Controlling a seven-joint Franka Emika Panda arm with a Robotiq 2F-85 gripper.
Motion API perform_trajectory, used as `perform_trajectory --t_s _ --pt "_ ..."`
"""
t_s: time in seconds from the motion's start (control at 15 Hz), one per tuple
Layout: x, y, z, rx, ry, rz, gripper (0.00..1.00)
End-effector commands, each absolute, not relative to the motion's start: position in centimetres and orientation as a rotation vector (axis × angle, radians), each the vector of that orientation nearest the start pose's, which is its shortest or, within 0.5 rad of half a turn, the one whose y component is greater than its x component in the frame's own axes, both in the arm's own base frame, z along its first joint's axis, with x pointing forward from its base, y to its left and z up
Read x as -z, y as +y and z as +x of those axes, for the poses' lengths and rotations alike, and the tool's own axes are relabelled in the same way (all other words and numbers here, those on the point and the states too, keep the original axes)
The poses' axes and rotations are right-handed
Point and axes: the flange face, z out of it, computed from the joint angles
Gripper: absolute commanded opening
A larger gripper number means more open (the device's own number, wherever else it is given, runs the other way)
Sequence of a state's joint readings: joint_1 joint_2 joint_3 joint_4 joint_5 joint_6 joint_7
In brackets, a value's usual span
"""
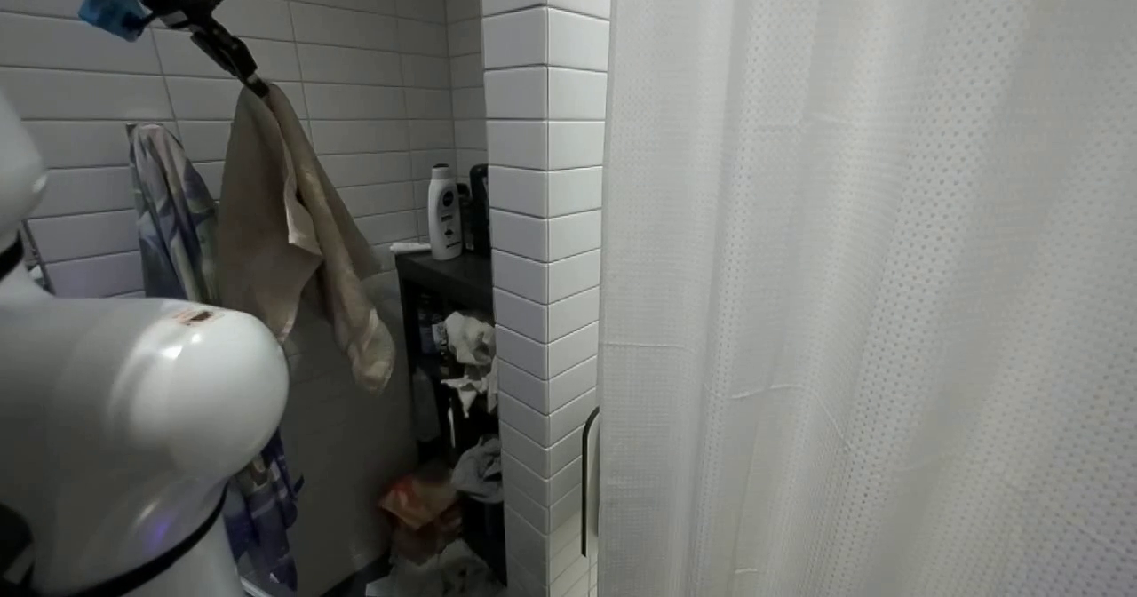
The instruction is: Pick up the bath towel and put it on the wall hanger
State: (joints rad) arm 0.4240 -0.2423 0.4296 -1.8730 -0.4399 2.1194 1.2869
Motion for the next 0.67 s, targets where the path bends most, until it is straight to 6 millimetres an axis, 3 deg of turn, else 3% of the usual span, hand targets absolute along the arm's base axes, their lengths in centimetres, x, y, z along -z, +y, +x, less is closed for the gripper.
perform_trajectory --t_s 0.0,0.6 --pt "-66.5 37.3 32.0 0.96 0.266 -2.9 0.02" --pt "-65.4 34.2 30.5 0.538 -0.431 -3.262 0.02"
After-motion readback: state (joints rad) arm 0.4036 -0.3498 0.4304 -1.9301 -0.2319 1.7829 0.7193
